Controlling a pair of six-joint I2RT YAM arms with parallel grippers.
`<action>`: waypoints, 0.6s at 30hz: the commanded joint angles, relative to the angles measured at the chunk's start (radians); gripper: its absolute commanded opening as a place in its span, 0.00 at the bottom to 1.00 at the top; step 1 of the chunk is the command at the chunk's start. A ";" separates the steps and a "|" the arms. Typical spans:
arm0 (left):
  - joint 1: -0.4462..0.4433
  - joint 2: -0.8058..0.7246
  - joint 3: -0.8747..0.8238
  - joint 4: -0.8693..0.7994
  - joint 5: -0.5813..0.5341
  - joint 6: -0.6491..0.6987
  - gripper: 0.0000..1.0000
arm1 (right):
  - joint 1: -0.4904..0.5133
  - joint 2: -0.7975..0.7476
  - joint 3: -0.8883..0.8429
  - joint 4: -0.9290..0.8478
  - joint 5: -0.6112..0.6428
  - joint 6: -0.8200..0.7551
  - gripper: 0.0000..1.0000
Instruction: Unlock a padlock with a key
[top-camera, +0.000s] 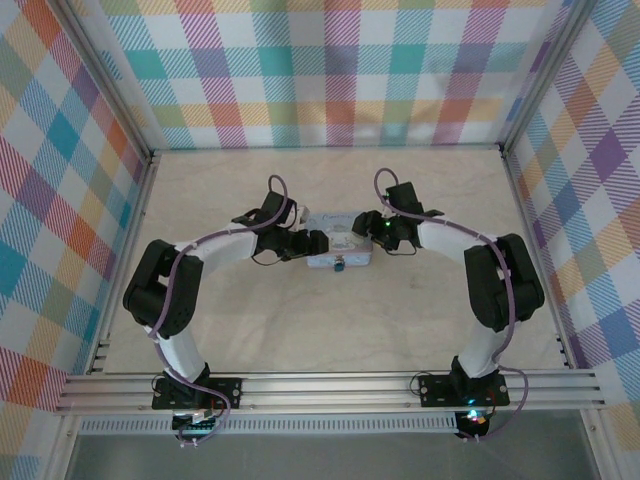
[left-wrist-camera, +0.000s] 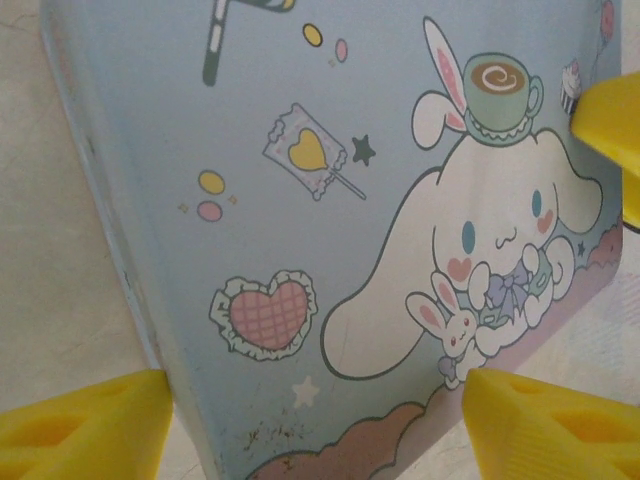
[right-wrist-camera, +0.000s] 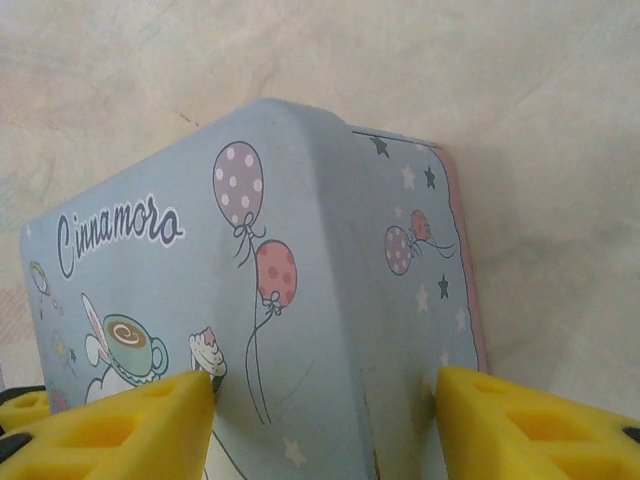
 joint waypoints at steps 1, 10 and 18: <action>-0.021 0.030 0.059 0.055 0.007 -0.021 0.76 | -0.006 0.026 0.054 -0.040 -0.033 -0.041 0.60; -0.020 0.054 0.093 0.036 -0.041 -0.025 0.80 | -0.019 0.034 0.053 -0.037 -0.032 -0.043 0.62; -0.021 0.002 0.060 0.027 -0.066 -0.034 0.86 | -0.040 0.011 0.066 -0.068 -0.011 -0.064 0.68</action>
